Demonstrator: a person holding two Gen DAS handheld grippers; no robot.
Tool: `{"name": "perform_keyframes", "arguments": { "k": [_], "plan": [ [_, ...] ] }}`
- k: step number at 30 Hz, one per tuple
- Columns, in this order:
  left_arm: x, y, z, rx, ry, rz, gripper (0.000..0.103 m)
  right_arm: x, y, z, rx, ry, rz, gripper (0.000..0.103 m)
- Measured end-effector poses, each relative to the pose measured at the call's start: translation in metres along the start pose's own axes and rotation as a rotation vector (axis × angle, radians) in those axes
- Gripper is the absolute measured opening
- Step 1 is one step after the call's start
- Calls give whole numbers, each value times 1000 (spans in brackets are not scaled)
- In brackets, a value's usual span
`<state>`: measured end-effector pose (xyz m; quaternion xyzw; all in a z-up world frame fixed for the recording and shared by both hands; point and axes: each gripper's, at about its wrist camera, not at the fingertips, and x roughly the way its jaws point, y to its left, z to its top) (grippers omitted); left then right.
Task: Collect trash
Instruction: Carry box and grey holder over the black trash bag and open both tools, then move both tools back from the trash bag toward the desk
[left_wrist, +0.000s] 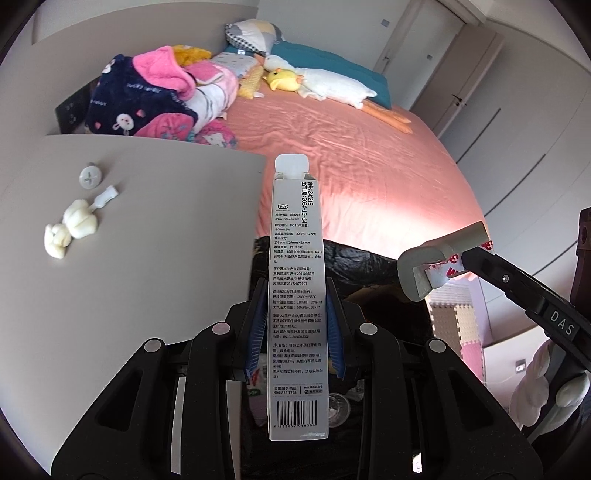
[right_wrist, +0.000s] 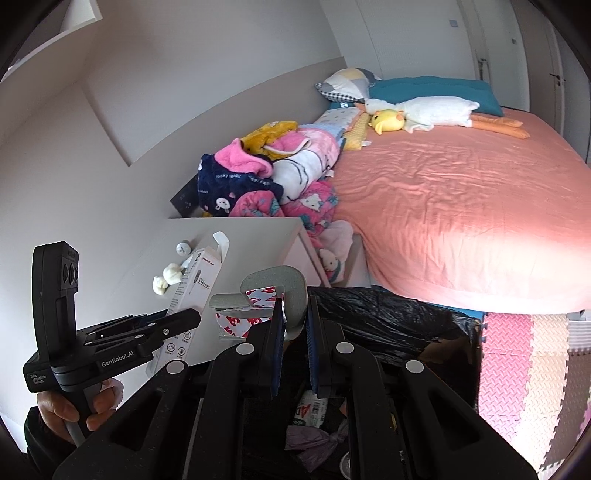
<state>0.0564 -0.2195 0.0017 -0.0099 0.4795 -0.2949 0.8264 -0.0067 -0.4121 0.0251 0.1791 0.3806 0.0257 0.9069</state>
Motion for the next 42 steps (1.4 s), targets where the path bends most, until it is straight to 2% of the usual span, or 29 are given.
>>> {"name": "perform_keyframes", "arguments": {
  "k": [6,9,10,11,12,13,17,22,32,42],
  "plan": [
    [11,-18,3,35,30,-59,29,-9,-18,1,27,-7,-31,13],
    [18,-26,4,64,74,-127,30,-15,-29,0,46,-1,-35,13],
    [20,-28,3,71,91,-138,47,-16,-31,0,53,1,-33,14],
    [22,-30,3,76,106,-139,83,-19,-35,0,71,-3,-38,20],
    [23,-31,3,81,113,-129,95,-24,-41,-1,90,-11,-49,45],
    [21,-32,3,89,97,-108,97,-30,-46,-1,118,-29,-70,69],
    [19,-31,6,88,83,-55,97,-48,-58,-3,148,-86,-120,72],
    [16,-28,7,83,73,-49,97,-53,-64,-4,160,-104,-124,72],
    [12,-21,1,82,77,-23,97,-44,-49,-4,118,-86,-99,72],
    [2,4,-5,33,65,18,97,-23,-23,0,68,-54,-55,72]
  ]
}}
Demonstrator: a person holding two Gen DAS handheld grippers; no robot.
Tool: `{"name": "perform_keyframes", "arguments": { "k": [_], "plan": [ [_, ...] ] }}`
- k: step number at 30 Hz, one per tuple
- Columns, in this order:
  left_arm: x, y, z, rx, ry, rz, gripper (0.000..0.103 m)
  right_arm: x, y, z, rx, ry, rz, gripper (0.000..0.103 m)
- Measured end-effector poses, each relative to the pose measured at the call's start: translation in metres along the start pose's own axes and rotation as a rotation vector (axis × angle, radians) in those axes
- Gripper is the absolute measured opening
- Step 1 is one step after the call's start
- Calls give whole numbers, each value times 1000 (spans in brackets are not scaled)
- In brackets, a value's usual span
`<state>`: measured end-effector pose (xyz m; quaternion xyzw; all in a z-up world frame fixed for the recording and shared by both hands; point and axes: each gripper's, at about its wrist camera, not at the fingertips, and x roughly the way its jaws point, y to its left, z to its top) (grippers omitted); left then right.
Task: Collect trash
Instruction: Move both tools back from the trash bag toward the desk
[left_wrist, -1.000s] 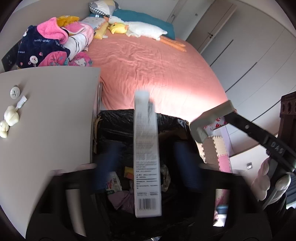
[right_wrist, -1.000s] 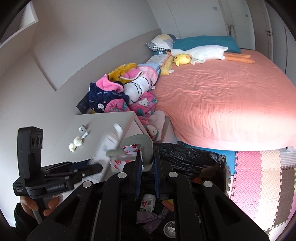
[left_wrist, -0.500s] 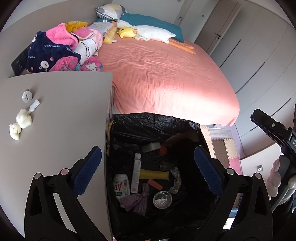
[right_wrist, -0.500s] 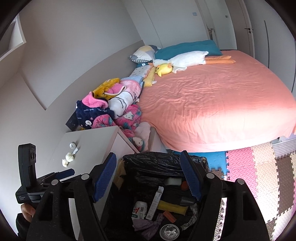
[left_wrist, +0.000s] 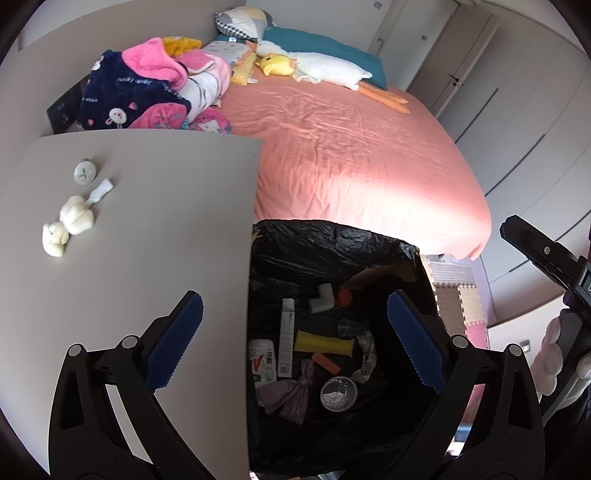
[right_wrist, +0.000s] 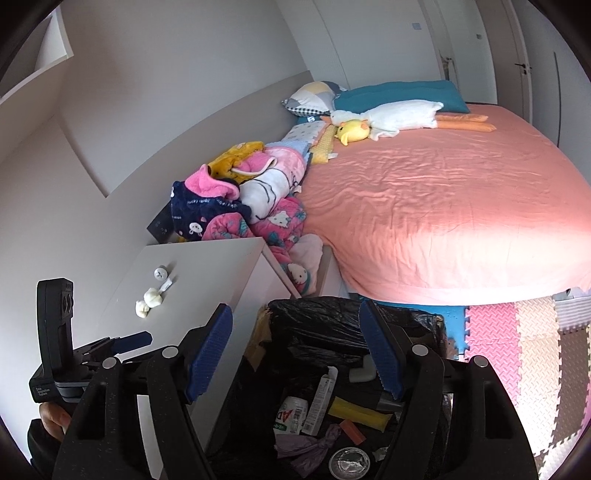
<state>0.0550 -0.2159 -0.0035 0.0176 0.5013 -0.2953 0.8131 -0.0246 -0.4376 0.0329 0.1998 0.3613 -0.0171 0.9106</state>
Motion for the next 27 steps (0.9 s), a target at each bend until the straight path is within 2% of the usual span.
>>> {"name": "perform_keyframes", "arguments": {
  "k": [18,27],
  "plan": [
    [-24,63,-19,-130,-28,93,97,43,70,1,-111,65,91,72],
    [-32,92,-24,-180,-46,129,97,65,100,0,-149,94,108,72]
  ]
}}
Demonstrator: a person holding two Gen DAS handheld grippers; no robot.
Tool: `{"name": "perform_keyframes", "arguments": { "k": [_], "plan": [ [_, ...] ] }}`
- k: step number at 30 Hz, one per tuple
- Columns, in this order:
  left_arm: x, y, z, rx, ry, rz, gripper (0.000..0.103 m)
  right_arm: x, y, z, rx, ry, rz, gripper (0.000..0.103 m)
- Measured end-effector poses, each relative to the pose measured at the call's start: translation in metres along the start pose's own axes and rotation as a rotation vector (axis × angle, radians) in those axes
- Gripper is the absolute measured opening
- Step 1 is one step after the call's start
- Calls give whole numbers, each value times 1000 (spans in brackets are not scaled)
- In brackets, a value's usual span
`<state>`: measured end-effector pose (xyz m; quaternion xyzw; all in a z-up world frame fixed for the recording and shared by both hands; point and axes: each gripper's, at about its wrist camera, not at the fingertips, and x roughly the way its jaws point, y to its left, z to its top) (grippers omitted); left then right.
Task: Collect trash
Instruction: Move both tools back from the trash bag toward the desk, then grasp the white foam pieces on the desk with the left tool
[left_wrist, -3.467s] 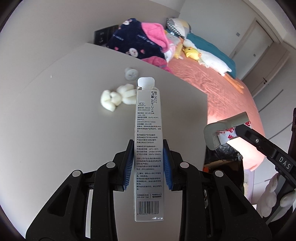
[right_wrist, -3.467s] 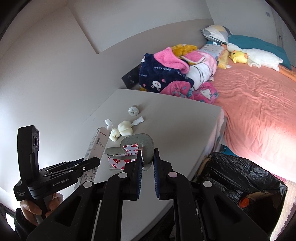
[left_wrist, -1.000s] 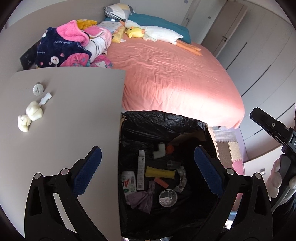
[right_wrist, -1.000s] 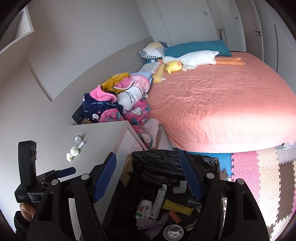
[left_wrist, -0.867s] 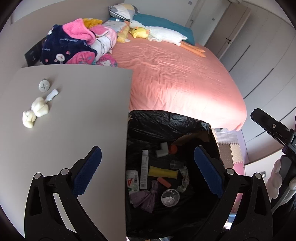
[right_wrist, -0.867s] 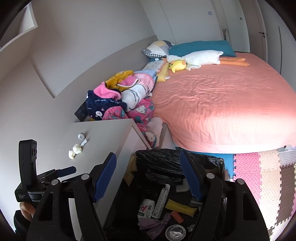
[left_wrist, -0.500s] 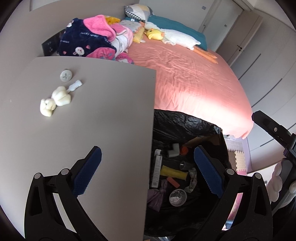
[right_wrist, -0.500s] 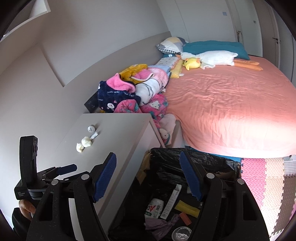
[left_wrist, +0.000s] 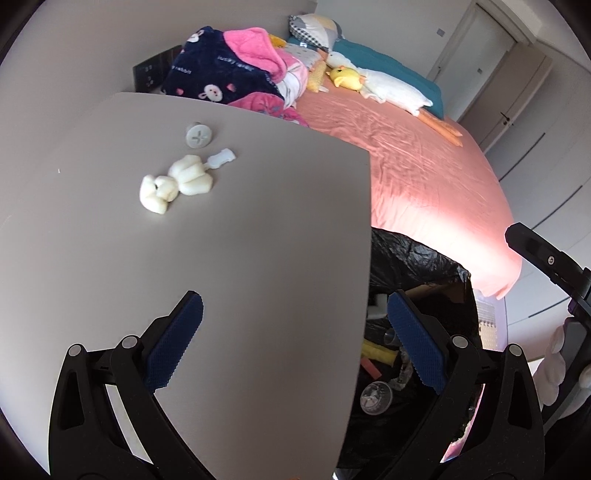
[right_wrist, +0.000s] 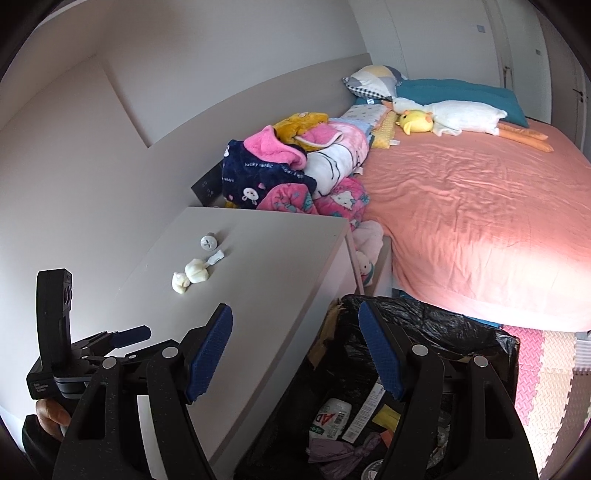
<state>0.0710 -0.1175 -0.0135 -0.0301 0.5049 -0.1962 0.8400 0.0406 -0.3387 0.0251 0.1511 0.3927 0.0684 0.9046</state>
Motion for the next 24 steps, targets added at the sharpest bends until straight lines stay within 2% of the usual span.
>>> {"name": "perform_keyframes", "arguments": {
  "k": [4,24],
  "plan": [
    [-1,11,2,1,-22,23,97,10,9,3,-10,10,2,72],
    [19,72,22,-42,-20,99,97,79,53,26,-63,64,42,72]
  ]
}}
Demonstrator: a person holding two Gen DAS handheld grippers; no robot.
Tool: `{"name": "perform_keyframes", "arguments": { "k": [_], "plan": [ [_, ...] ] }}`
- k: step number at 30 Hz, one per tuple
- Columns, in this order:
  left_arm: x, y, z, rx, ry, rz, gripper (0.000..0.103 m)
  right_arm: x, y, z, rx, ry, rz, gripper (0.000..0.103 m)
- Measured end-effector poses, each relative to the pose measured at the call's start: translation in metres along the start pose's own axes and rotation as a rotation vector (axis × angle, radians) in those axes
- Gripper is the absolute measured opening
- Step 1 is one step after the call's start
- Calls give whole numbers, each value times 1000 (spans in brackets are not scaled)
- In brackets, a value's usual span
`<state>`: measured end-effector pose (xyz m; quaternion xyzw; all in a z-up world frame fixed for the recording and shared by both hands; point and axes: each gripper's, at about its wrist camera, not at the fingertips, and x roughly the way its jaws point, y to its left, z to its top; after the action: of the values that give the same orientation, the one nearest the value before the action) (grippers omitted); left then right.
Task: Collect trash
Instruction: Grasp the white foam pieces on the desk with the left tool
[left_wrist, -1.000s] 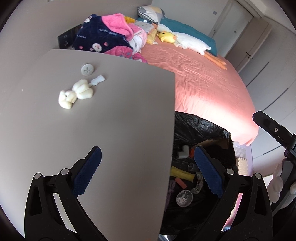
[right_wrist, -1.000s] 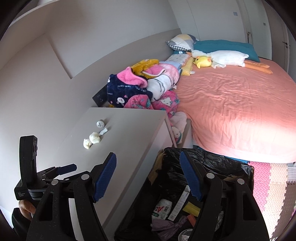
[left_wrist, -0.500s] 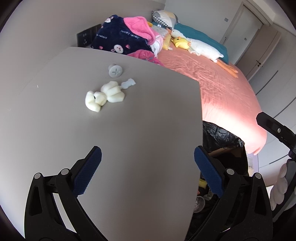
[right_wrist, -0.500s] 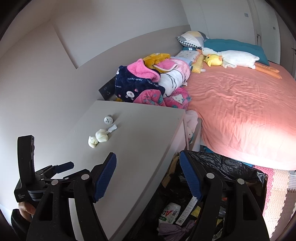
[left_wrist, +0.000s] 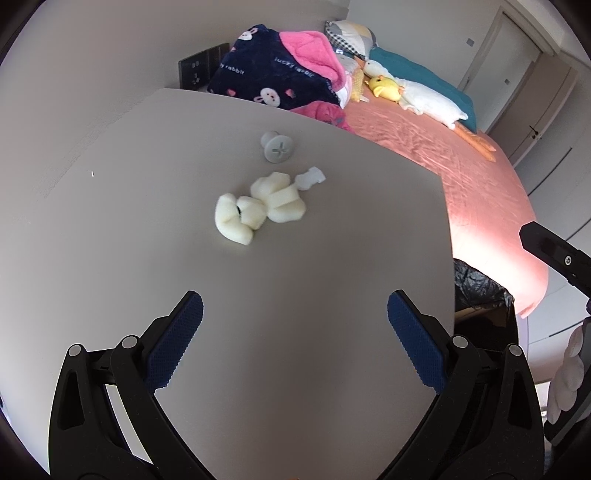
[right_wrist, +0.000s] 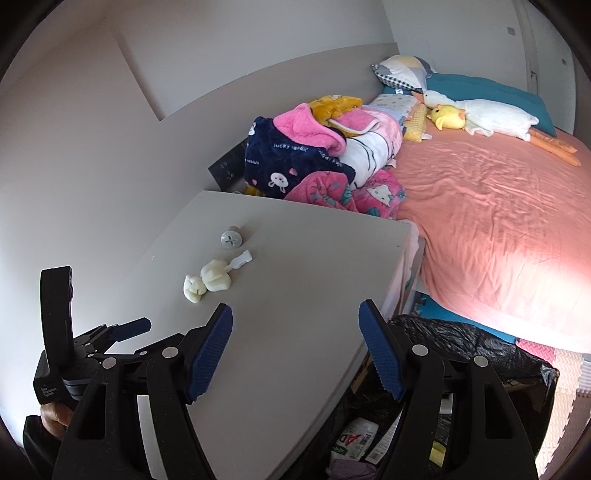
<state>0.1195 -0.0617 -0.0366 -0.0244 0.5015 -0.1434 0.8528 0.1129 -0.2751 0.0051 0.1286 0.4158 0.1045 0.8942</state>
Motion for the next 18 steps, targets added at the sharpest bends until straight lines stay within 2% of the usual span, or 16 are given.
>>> {"name": "perform_keyframes", "arguments": {
  "k": [8,18],
  "plan": [
    [17,15,12,25,3,49,97,24,9,14,7,17,14,72],
    [38,30,32,37,10,70,97,48,13,24,11,44,13,72]
  ]
}}
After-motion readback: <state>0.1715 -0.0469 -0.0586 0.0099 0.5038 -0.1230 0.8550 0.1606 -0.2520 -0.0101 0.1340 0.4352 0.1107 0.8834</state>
